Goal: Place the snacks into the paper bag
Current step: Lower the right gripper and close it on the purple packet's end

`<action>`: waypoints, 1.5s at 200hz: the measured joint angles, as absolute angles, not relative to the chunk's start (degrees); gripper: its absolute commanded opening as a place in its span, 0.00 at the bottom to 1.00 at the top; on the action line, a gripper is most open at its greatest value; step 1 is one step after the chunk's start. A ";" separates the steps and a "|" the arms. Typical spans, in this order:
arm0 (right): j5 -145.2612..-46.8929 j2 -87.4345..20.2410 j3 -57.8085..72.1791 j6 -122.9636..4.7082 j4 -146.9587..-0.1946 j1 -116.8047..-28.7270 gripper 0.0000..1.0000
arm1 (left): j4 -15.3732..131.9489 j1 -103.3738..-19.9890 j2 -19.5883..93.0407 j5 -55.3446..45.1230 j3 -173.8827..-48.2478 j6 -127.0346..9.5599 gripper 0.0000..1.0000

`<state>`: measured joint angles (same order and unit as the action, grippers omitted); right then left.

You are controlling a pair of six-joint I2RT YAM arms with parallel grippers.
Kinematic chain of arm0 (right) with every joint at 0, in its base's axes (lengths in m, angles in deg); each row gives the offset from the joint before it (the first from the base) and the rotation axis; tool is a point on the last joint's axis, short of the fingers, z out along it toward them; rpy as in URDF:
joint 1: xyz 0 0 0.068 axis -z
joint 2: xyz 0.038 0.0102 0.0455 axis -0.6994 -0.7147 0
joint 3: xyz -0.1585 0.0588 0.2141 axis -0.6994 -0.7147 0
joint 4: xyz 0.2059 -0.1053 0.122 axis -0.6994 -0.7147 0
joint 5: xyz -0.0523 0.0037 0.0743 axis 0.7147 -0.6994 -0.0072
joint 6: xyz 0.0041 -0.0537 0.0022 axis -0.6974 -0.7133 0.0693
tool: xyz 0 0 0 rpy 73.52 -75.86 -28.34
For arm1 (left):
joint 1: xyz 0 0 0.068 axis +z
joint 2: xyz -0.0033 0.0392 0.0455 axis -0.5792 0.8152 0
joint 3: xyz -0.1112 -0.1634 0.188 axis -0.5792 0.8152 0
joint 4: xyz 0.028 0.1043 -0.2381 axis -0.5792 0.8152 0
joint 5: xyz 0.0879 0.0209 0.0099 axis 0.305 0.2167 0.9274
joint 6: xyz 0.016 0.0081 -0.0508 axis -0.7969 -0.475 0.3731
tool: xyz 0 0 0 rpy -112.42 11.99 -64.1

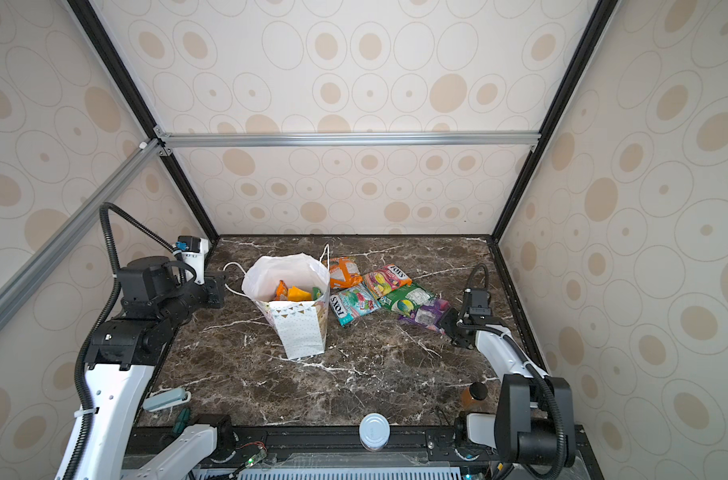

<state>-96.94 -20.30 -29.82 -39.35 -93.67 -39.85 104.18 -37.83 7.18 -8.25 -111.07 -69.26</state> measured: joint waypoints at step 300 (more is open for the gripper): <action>-101.62 -31.07 -29.80 -39.64 -83.40 -38.10 0.46 | 104.24 -37.83 7.18 -8.12 -111.07 -69.37 0.00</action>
<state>-101.62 -31.07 -29.80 -39.64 -83.40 -38.10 104.24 -37.83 7.18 -8.12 -111.07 -69.37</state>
